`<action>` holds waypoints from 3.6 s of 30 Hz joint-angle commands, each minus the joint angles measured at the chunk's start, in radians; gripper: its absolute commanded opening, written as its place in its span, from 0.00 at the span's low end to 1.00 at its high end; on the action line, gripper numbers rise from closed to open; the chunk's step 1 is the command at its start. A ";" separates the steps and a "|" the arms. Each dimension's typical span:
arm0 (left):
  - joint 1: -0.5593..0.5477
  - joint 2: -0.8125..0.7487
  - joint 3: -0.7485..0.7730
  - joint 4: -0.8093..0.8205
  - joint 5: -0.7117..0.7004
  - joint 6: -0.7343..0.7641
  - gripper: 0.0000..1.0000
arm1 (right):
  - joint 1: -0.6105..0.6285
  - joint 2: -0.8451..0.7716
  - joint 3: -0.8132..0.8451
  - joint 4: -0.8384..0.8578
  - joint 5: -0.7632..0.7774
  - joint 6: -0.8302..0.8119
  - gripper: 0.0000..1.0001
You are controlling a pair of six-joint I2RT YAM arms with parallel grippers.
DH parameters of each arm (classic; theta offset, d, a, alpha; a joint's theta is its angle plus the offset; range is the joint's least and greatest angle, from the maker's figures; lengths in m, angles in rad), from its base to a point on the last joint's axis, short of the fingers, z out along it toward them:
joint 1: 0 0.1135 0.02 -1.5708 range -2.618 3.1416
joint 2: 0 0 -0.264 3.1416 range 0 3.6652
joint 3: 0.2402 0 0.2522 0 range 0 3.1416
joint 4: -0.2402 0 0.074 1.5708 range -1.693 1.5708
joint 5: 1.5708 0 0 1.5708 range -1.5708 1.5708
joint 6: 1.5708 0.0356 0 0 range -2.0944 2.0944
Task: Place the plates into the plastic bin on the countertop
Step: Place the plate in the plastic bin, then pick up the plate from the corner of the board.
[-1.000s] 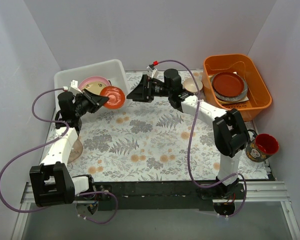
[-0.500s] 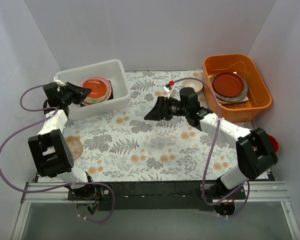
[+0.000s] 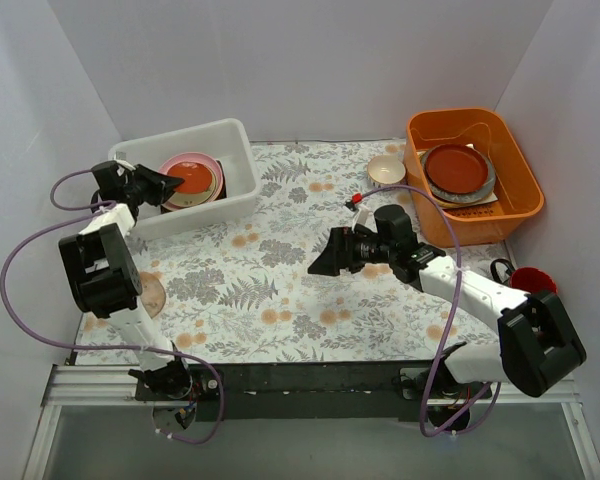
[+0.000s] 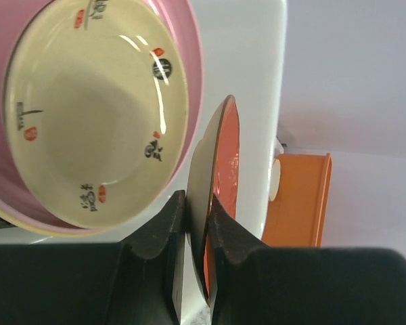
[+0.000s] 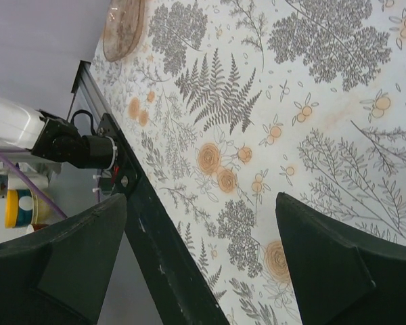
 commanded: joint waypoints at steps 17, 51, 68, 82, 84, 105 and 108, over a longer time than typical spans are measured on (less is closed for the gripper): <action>0.001 0.199 0.217 -0.052 -0.053 0.037 0.15 | 0.001 -0.020 -0.024 -0.098 -0.024 -0.108 0.98; -0.008 0.144 0.546 -0.512 -0.361 0.219 0.84 | -0.003 0.004 0.011 -0.172 -0.048 -0.134 0.98; -0.008 -0.253 0.377 -0.525 -0.285 0.230 0.98 | -0.065 0.140 -0.311 0.788 -0.401 0.620 0.98; -0.005 -0.738 -0.160 -0.398 -0.277 0.131 0.98 | -0.058 -0.149 0.091 -0.346 0.150 -0.143 0.98; -0.002 -0.771 -0.217 -0.350 -0.226 0.109 0.98 | -0.060 -0.170 0.077 -0.331 0.154 -0.143 0.98; 0.006 -0.930 -0.293 -0.658 -0.539 0.143 0.98 | -0.174 -0.206 0.007 -0.330 0.078 -0.157 0.98; -0.005 -0.941 -0.339 -0.716 -0.618 0.129 0.98 | -0.172 -0.189 0.013 -0.325 0.071 -0.157 0.98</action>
